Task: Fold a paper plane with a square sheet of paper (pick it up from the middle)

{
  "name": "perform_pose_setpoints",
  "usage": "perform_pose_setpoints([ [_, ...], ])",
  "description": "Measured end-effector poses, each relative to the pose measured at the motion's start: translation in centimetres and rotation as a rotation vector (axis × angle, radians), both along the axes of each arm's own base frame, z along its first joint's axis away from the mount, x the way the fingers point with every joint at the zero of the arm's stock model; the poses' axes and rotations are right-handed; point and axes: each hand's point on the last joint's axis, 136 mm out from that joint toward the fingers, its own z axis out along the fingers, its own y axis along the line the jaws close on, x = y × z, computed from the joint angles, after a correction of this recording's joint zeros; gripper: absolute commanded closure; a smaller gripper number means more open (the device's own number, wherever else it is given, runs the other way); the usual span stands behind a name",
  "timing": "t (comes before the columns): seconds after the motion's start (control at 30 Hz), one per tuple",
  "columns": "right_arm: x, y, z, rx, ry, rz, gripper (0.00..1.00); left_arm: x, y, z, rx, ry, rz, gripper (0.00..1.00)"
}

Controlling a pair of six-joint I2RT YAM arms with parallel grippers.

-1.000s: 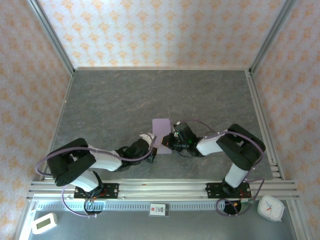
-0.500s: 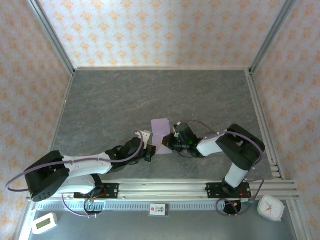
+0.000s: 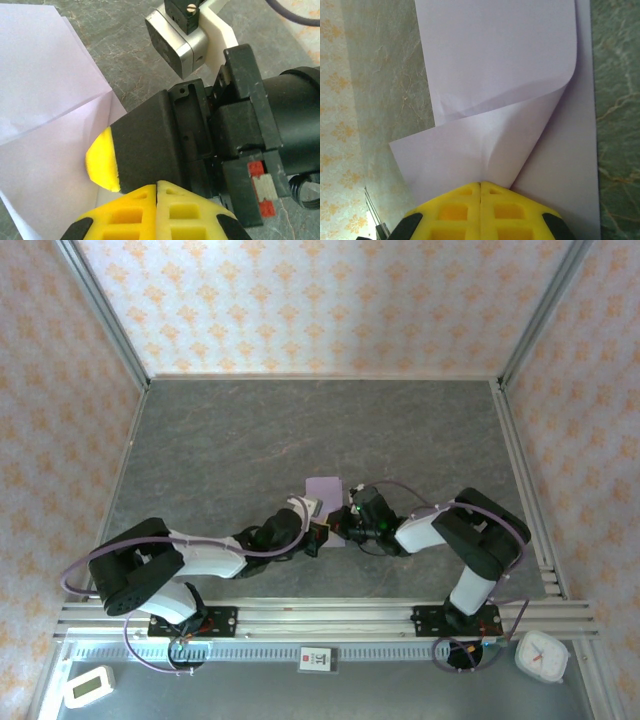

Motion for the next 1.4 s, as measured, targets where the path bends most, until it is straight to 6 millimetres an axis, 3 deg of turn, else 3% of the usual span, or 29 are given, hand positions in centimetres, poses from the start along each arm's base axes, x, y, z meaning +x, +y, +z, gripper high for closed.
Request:
perform_pose_setpoints([
  [0.17,0.0,0.0,0.0,0.001,-0.001,0.0,1.0,-1.4,2.0,-2.5,0.029,0.062,0.017,1.0],
  [0.63,0.0,0.0,0.0,0.001,0.0,0.0,1.0,-0.2,0.2,-0.3,0.002,0.013,-0.008,1.0],
  [0.97,0.0,0.0,0.0,0.0,0.0,0.0,1.0,-1.2,1.4,-4.5,0.094,0.079,-0.01,1.0],
  [1.4,0.0,0.0,0.0,-0.003,0.0,-0.003,1.0,-0.4,1.3,-4.7,0.15,0.106,0.018,1.0],
])
